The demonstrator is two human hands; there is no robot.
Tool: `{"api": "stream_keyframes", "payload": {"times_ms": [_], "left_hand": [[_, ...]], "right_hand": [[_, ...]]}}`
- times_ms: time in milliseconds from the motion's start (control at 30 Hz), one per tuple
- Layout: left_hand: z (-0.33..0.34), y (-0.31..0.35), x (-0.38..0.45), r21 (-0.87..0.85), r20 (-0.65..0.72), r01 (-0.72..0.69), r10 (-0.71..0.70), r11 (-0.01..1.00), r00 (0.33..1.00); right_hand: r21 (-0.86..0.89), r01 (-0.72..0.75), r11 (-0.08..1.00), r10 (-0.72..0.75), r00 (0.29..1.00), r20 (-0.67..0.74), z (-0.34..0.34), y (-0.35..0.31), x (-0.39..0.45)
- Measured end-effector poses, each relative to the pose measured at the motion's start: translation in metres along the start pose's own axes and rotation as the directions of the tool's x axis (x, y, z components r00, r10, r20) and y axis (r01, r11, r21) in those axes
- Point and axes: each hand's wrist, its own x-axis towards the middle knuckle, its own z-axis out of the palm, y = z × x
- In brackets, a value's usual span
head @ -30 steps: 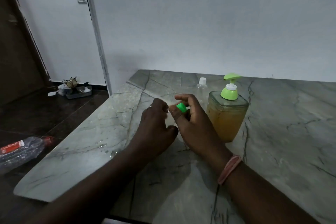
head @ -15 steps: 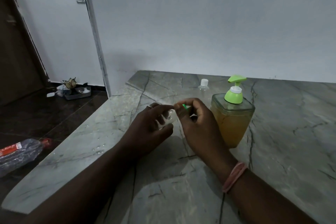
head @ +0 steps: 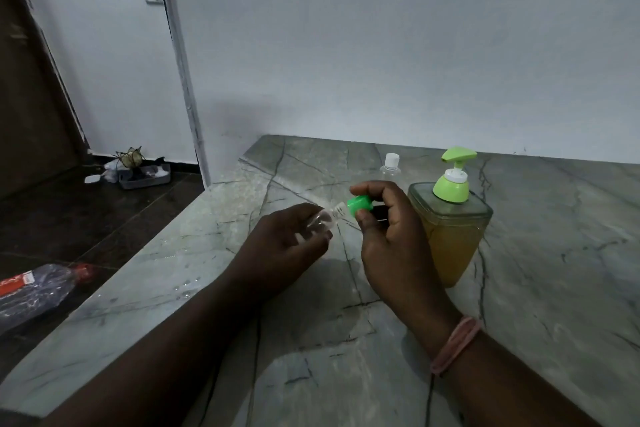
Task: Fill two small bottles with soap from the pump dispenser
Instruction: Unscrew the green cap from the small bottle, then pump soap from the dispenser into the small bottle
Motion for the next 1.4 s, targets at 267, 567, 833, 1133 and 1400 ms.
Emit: {"api": "stream_keyframes", "payload": {"times_ms": [267, 567, 833, 1133, 1400], "left_hand": [[-0.007, -0.006, 0.006, -0.18, -0.209, 0.031, -0.069, 0.983, 0.976], [-0.002, -0.006, 0.005, -0.304, -0.166, 0.079, -0.135, 0.949, 0.977], [-0.004, -0.009, 0.004, -0.255, -0.194, 0.035, -0.086, 0.966, 0.977], [0.006, 0.01, -0.003, -0.31, -0.186, -0.082, 0.024, 0.947, 0.982], [0.026, 0.052, 0.008, -0.251, -0.032, -0.235, 0.235, 0.939, 0.972]], "right_hand": [[-0.003, -0.275, 0.961, 0.271, 0.947, 0.174, 0.016, 0.009, -0.006], [-0.436, -0.101, 0.894, 0.193, 0.966, 0.173, 0.025, 0.007, 0.004], [-0.446, -0.027, 0.895, 0.119, 0.977, 0.178, 0.014, -0.021, 0.011], [-0.05, 0.27, 0.962, -0.27, 0.963, 0.014, -0.07, -0.102, 0.085], [0.027, -0.329, 0.944, 0.323, 0.937, 0.137, -0.103, -0.043, 0.083]]}}
